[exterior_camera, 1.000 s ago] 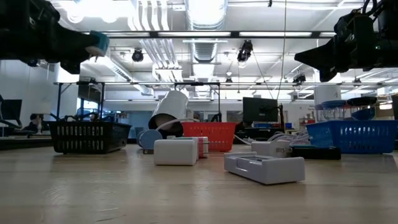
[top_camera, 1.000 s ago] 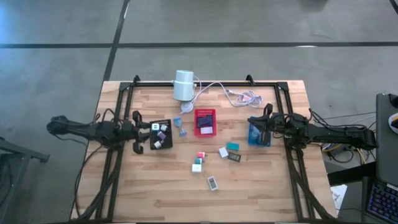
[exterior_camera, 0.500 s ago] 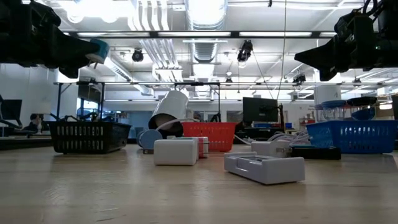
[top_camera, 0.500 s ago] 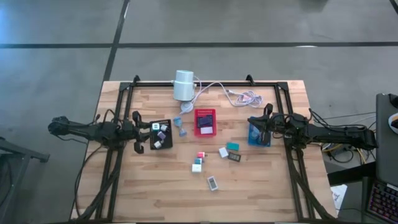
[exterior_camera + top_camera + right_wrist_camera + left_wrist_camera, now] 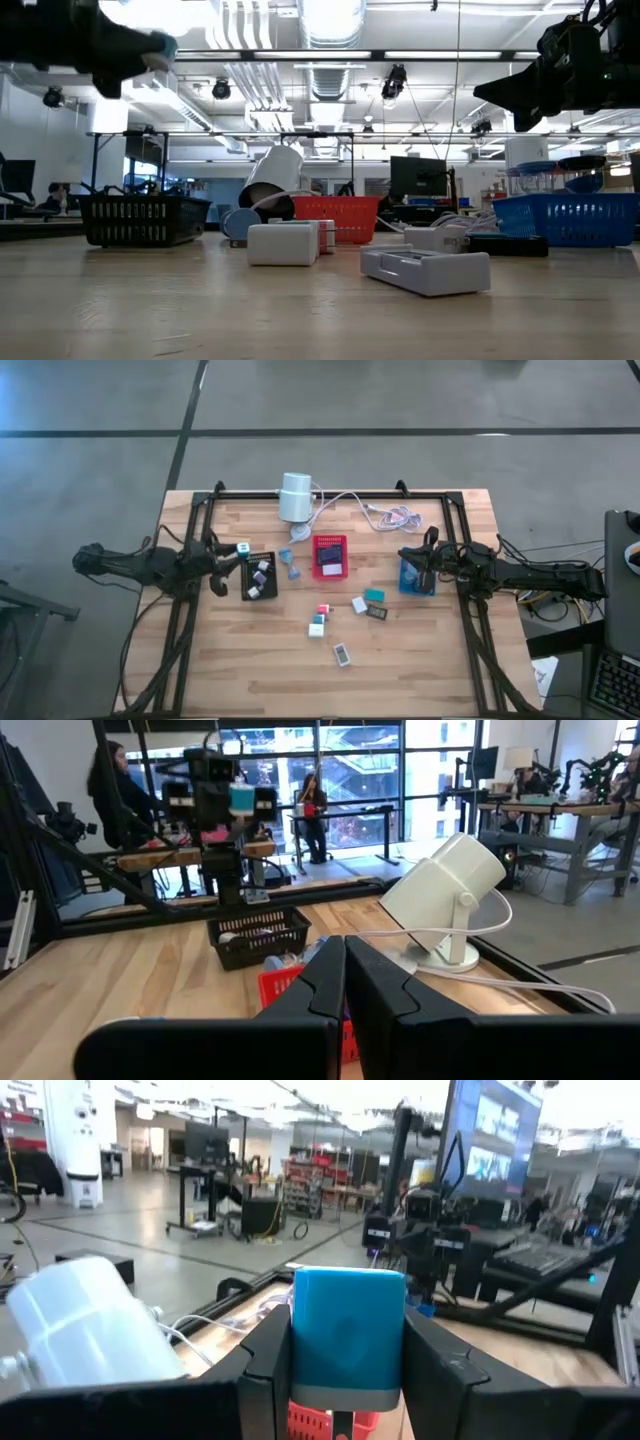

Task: Pick & Place Office items
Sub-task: Put the bottom blue charger adapter into the black basket

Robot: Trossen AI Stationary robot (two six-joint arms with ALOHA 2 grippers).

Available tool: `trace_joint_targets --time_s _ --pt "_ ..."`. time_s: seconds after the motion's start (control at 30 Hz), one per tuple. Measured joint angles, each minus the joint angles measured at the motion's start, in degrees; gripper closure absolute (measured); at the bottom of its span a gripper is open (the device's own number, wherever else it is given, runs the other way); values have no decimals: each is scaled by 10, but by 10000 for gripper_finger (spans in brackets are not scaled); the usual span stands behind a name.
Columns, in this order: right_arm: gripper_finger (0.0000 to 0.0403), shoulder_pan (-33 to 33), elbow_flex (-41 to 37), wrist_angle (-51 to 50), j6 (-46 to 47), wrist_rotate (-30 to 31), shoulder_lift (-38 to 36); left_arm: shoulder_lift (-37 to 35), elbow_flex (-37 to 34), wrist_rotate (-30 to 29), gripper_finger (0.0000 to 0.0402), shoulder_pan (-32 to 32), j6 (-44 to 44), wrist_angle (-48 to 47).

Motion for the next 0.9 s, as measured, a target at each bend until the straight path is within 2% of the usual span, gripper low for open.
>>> trace_joint_targets --time_s 0.13,0.37,0.53,0.63,0.9 --pt "394 0 0 0 2 0 0 75 90 -1 279 0 -17 -102" --pt "394 0 0 0 5 -2 0 267 253 -29 279 0 -106 -352" --pt "394 0 0 0 5 -4 0 392 322 -29 279 5 -169 -483" --pt "394 0 0 0 5 -4 0 446 331 -22 279 11 -191 -505" --pt "394 0 0 0 4 -4 0 535 299 19 279 28 -196 -462"
